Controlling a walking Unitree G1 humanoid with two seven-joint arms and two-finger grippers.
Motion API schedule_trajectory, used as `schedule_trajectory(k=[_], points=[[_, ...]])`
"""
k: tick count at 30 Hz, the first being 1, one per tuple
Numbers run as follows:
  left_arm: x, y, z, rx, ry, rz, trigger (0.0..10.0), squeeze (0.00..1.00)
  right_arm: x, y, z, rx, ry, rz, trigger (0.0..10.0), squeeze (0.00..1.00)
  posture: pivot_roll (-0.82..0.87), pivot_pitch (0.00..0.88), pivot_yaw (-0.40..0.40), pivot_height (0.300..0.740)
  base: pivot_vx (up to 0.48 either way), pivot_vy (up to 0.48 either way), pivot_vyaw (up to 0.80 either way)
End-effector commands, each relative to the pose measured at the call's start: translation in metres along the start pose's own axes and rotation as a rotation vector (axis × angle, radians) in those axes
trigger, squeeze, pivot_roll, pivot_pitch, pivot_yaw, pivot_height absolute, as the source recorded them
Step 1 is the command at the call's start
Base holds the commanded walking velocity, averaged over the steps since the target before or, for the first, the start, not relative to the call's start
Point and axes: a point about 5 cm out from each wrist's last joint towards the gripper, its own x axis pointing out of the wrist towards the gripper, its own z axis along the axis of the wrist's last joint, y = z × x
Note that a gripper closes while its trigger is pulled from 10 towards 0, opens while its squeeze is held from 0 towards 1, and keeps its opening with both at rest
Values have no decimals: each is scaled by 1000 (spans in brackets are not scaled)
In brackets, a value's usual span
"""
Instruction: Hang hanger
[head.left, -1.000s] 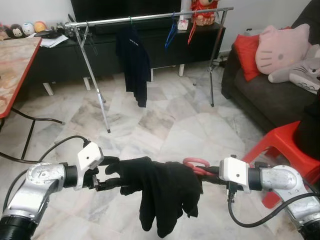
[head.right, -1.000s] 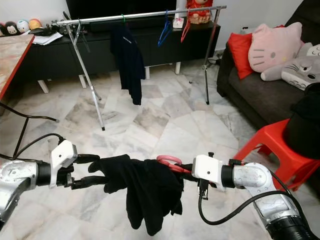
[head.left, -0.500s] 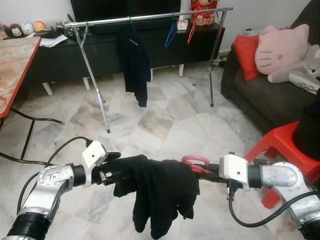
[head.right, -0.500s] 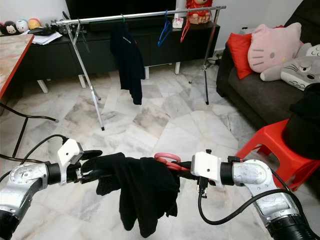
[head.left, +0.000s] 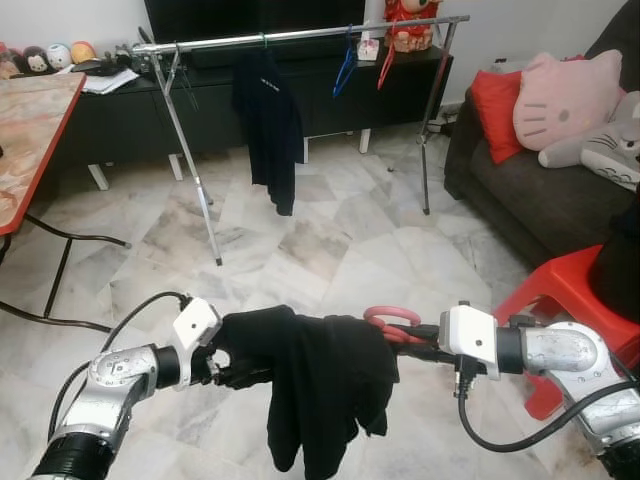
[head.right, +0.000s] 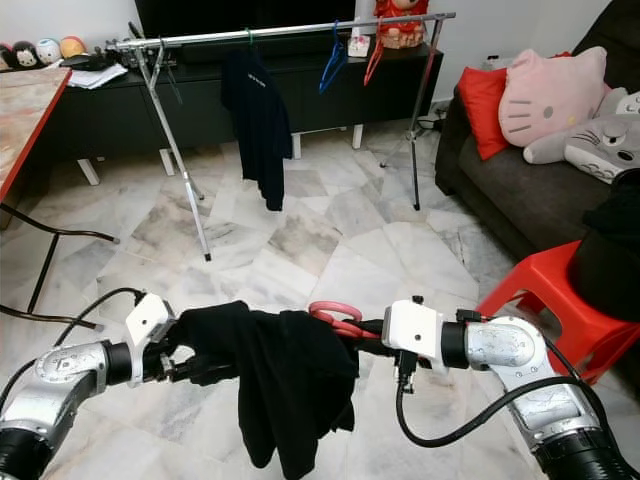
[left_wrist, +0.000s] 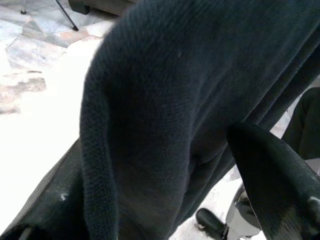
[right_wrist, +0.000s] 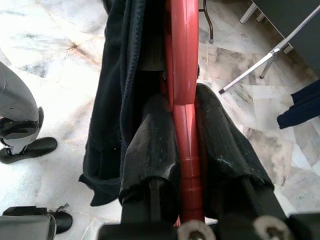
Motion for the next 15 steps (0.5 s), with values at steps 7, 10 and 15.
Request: schedule_trajectory(k=[7,10,15], points=[[-1,5,5,11,-23,20,0,0,-6,-11,14,-41,-48,-41,0,0,-83,0,-24,740,0,0,0],[-1,6,5,11,-28,21,0,0,-5,-10,14,-39,-49,-41,0,0,-80,0,-24,740,0,0,0],[0,6,8,11,-35,7,0,0,-4,-11,14,-39,-51,-44,0,0,-81,0,-21,740,0,0,0]])
